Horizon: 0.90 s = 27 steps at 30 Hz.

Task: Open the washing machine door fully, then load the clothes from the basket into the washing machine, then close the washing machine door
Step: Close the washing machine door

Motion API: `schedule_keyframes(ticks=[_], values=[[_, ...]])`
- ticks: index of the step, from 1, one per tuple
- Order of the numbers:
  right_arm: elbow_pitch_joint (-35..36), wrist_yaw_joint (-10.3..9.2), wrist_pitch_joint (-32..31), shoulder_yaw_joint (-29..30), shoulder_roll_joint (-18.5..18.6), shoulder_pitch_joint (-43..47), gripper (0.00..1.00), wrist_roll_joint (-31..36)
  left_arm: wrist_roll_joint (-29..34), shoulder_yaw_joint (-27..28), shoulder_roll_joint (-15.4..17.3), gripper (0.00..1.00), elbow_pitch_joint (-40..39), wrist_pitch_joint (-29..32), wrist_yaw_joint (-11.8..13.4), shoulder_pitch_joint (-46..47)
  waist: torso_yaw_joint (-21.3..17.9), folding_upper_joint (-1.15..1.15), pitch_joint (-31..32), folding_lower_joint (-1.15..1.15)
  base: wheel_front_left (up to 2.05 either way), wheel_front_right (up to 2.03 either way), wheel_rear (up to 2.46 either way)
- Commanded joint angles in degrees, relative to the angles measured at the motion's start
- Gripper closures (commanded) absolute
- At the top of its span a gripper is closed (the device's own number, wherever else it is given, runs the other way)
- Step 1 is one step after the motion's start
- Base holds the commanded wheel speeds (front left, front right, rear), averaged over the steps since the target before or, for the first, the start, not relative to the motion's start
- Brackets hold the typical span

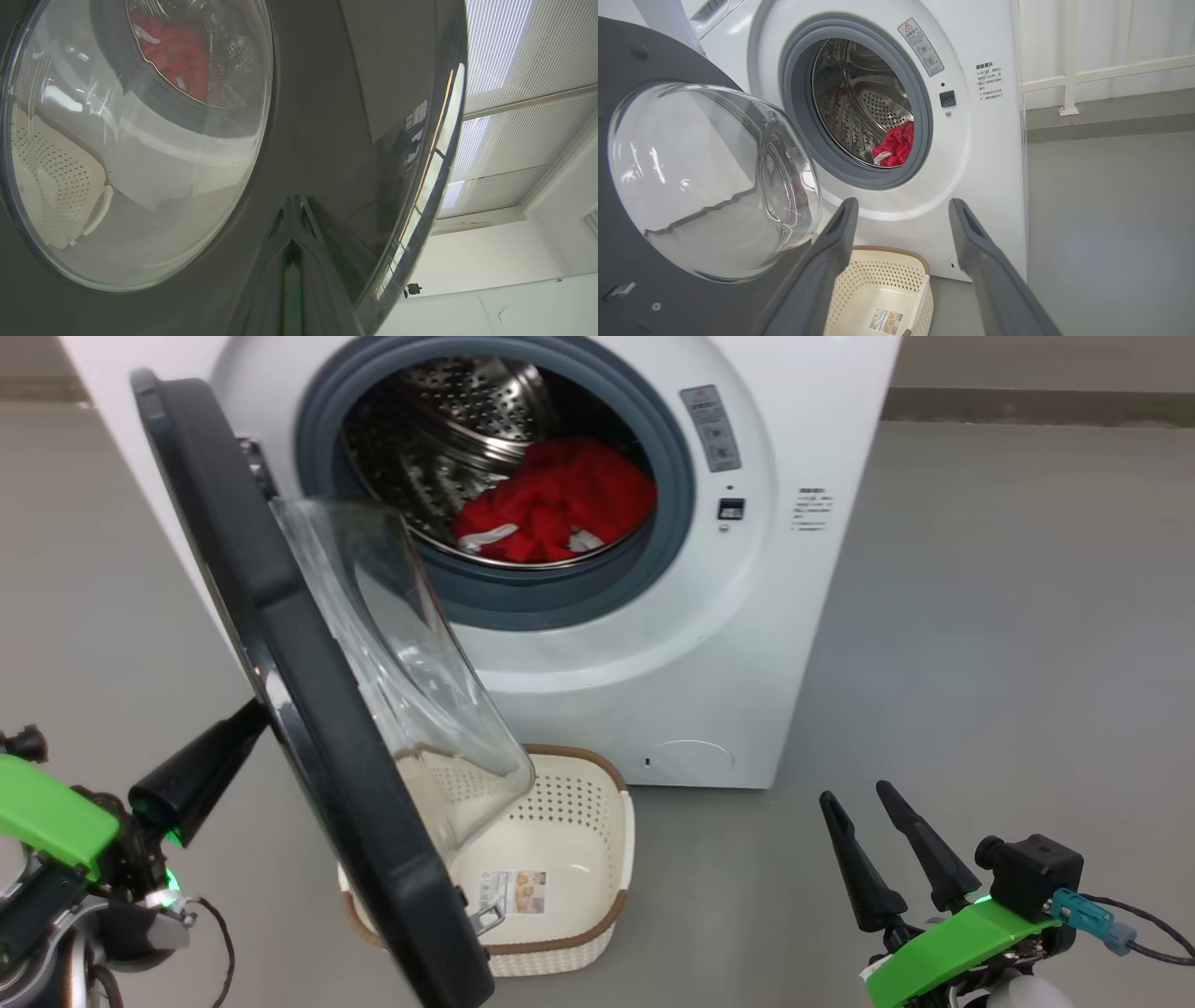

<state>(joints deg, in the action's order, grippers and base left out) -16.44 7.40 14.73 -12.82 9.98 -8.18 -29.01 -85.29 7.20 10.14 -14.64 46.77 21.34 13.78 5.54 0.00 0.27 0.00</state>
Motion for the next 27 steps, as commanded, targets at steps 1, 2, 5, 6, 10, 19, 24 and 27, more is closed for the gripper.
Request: schedule_keyframes(ticks=[1,2,5,6,10,19,24,27], values=[[1.30,0.09,0.27,-1.50,0.36,-1.97,0.00,-0.55,0.15,1.23,0.91,1.00,-1.48,0.05,-1.01,3.73,-2.02,0.00,-0.25,0.00,0.00,0.00,0.00],[1.28,0.09,0.27,-1.55,0.37,-2.00,0.00,-0.55,0.24,1.14,0.82,1.00,-1.33,-0.07,-1.25,3.83,-2.58,0.00,-0.31,0.00,0.00,0.00,0.00],[1.24,0.09,0.27,-1.59,0.33,-2.09,0.00,-0.51,0.62,0.86,0.48,1.00,-1.00,-0.59,-2.11,4.26,-4.32,0.00,-0.48,0.00,0.00,0.00,0.00],[1.26,0.09,0.27,-1.58,0.32,-2.12,0.00,-0.49,0.90,0.92,0.35,1.00,-0.95,-1.08,-2.56,4.50,-4.93,0.00,-0.56,0.00,0.00,0.00,0.00],[1.31,0.09,0.27,-1.50,0.39,-2.29,0.00,-0.43,1.63,1.03,-0.18,1.00,-0.31,-2.51,-3.75,5.44,-7.37,0.00,-0.89,0.00,0.00,0.00,0.00],[1.55,0.09,0.27,-1.15,0.45,-2.89,0.00,-0.41,2.63,0.72,-0.64,1.00,1.78,-3.97,-5.52,7.57,-11.74,0.00,-2.21,0.00,0.00,0.00,0.00],[1.68,0.09,0.27,-1.11,0.27,-3.24,0.00,-0.39,3.42,0.56,-0.92,1.00,3.00,-5.11,-6.73,8.98,-13.23,0.00,-2.78,0.00,0.00,0.00,0.00],[1.72,0.09,0.27,-1.02,0.21,-3.36,0.00,-0.34,3.79,0.38,-0.94,1.00,3.65,-5.46,-7.28,9.42,-13.68,0.00,-2.99,0.00,0.00,0.00,0.00]])
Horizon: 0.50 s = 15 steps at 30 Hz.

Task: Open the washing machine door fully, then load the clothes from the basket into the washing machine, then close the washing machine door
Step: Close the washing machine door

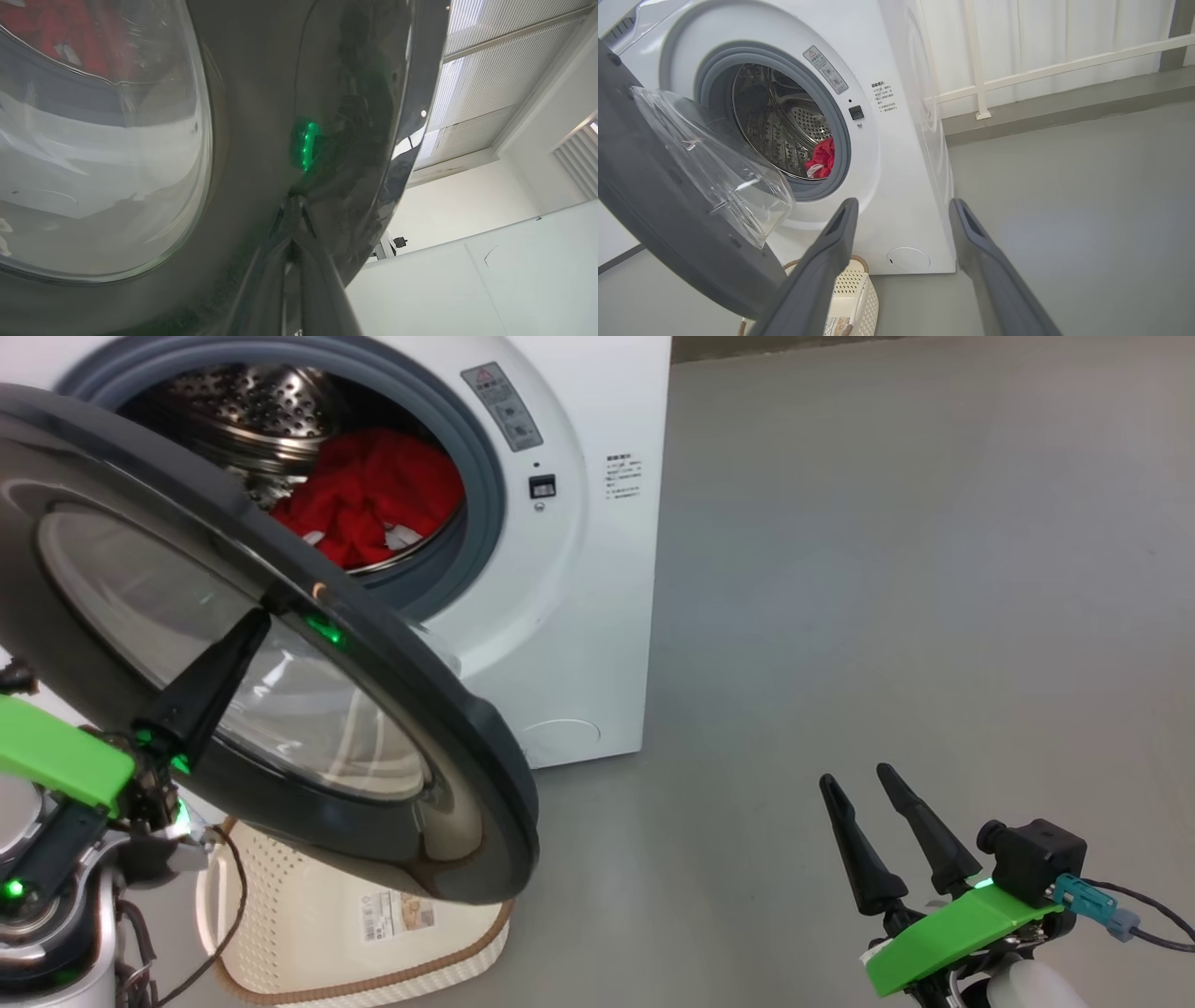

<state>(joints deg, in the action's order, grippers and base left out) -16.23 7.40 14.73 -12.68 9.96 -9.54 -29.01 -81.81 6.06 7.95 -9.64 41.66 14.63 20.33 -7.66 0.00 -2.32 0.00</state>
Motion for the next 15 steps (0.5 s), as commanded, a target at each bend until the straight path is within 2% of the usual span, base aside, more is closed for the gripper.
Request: schedule_keyframes(ticks=[1,15], values=[[1.54,0.09,0.27,-1.08,0.21,-2.00,0.00,-0.32,0.46,1.43,1.17,1.00,-1.01,-0.52,-0.79,3.09,-0.62,0.00,-0.47,0.00,0.00,0.00,0.00],[1.88,0.09,0.27,-0.92,-0.51,-3.34,0.00,0.07,3.01,0.92,-0.07,1.00,4.08,-4.62,-2.99,8.21,-2.60,0.00,-3.03,0.00,0.00,0.00,0.00]])
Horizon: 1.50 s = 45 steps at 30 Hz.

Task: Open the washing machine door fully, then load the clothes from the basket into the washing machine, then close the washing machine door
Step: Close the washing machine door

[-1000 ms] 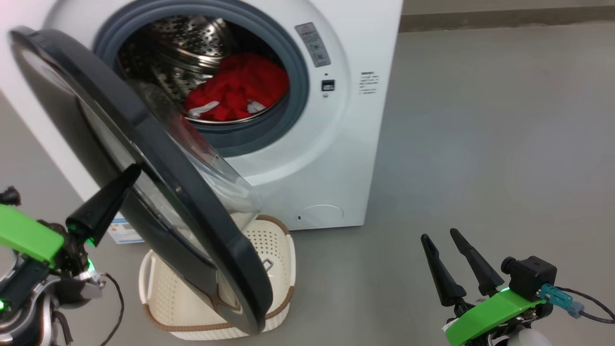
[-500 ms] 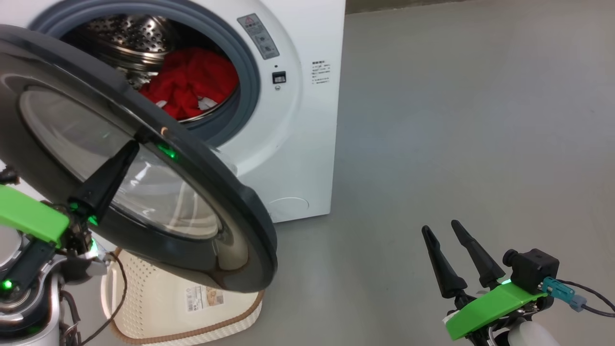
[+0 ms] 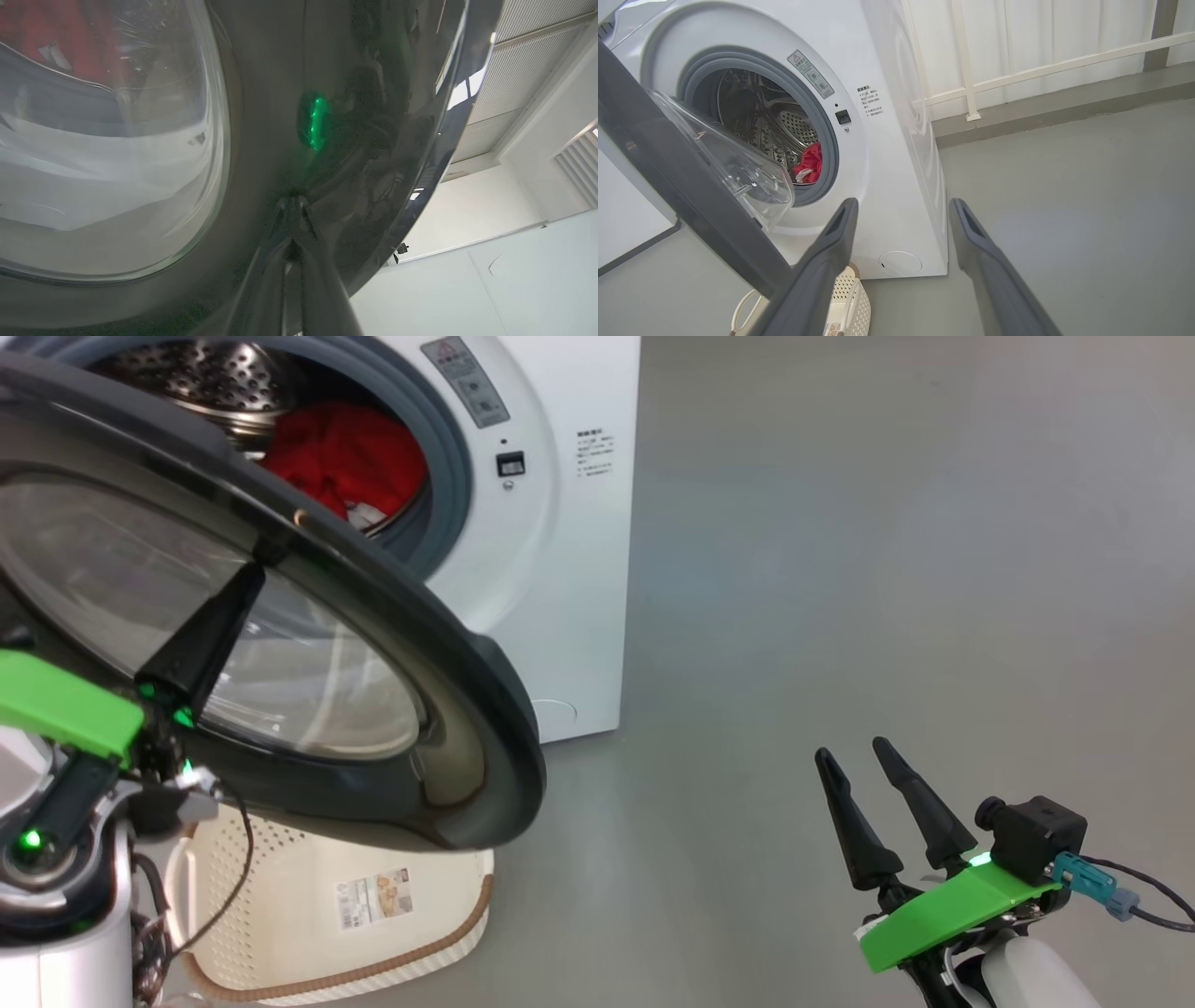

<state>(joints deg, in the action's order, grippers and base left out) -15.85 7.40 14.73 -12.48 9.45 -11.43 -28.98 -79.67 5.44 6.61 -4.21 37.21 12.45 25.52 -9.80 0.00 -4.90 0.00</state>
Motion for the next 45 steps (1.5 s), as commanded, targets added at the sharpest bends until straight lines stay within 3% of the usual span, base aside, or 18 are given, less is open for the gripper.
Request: schedule_keyframes(ticks=[1,24,45], values=[[1.52,0.09,0.27,-1.08,-0.09,-1.50,0.00,0.04,1.02,1.60,1.29,1.00,-1.01,-0.43,-0.90,3.39,-0.70,0.00,-0.68,0.00,0.00,0.00,0.00],[2.14,0.09,0.27,-0.17,-1.53,-2.30,0.00,0.54,3.23,3.15,2.02,1.00,4.73,-4.50,-2.64,8.76,-5.70,0.00,-3.44,0.00,0.00,0.00,0.00],[1.46,0.09,0.27,-0.73,-0.37,-1.58,0.00,0.57,3.57,2.34,1.85,1.00,4.81,-4.20,-4.86,5.83,-0.81,0.00,-0.74,0.00,0.00,0.00,0.00]])
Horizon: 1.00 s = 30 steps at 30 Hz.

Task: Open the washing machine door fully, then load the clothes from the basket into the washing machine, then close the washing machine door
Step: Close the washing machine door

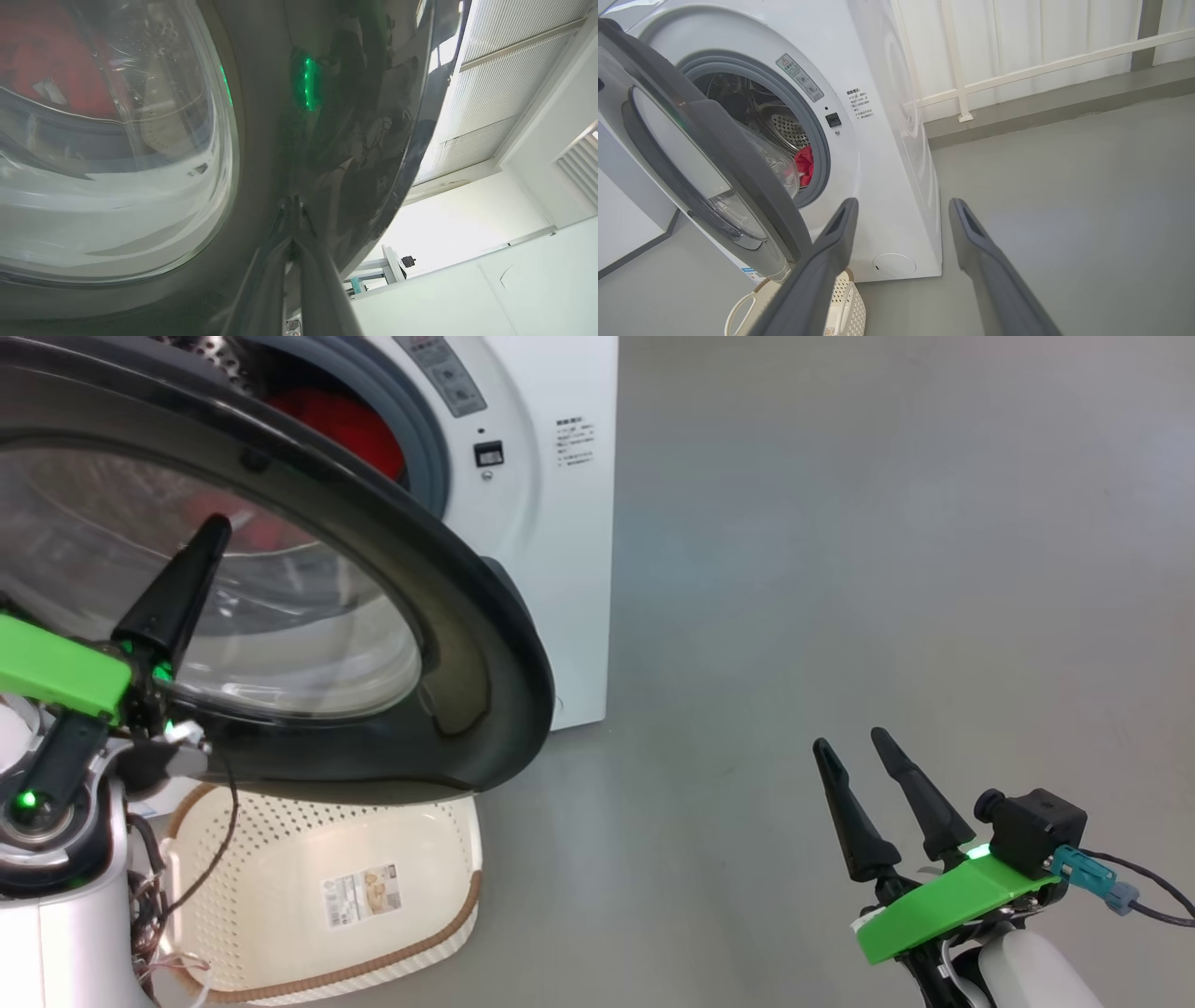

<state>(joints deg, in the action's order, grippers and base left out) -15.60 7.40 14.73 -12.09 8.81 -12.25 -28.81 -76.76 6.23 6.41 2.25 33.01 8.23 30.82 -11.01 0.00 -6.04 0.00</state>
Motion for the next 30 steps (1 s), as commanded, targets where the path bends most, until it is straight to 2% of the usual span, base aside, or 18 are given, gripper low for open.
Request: schedule_keyframes(ticks=[1,7,8,9,13,14,15,21,24,30], values=[[1.16,0.09,0.27,-1.17,0.37,-0.76,0.00,0.36,0.69,1.50,2.08,1.00,-1.74,0.06,-0.72,0.30,0.62,0.00,0.52,0.00,0.00,0.00,0.00],[1.05,0.09,0.27,-1.34,0.69,-0.29,0.00,0.10,2.89,0.55,3.43,1.00,-2.92,-0.33,-2.83,-2.00,2.10,0.00,1.30,0.00,0.00,0.00,0.00],[1.09,0.09,0.27,-1.32,0.72,-0.21,0.00,0.09,3.57,0.24,3.78,0.99,-3.15,-0.51,-3.45,-2.55,2.38,0.00,1.33,0.00,0.00,0.00,0.00],[1.13,0.09,0.27,-1.27,0.76,-0.15,0.00,0.09,4.18,-0.04,4.04,0.93,-3.37,-0.73,-4.09,-3.11,2.65,0.00,1.33,0.00,0.00,0.00,0.00],[1.23,0.09,0.27,-0.78,0.96,-0.19,0.00,0.16,4.79,-0.43,4.01,0.54,-3.93,-1.26,-5.46,-5.06,3.82,0.00,1.20,0.00,0.00,0.00,0.00],[1.25,0.09,0.27,-0.74,0.99,-0.24,0.00,0.19,5.06,-0.31,4.13,0.33,-4.04,-1.56,-5.67,-5.51,4.04,0.00,1.17,0.00,0.00,0.00,0.00],[1.27,0.09,0.27,-0.74,0.99,-0.32,0.00,0.23,5.40,-0.23,4.29,0.00,-4.16,-1.88,-5.96,-5.96,4.22,0.00,1.14,0.00,0.00,0.00,0.00],[1.43,0.09,0.27,-0.52,0.96,-0.21,0.00,0.35,10.14,0.07,6.23,0.00,-6.20,-5.99,-9.89,-9.74,5.19,0.00,1.18,0.00,0.00,0.00,0.00],[1.54,0.09,0.27,-0.48,1.06,-0.05,0.00,0.33,14.58,-0.10,7.78,0.00,-8.08,-9.25,-12.00,-12.01,5.40,0.00,1.19,0.00,0.00,0.00,0.00],[1.68,0.09,0.27,-0.15,1.48,-0.02,0.00,0.28,20.35,-0.01,8.29,0.00,-11.07,-15.45,-13.64,-16.07,5.81,0.00,1.08,0.00,0.00,0.00,0.00]])
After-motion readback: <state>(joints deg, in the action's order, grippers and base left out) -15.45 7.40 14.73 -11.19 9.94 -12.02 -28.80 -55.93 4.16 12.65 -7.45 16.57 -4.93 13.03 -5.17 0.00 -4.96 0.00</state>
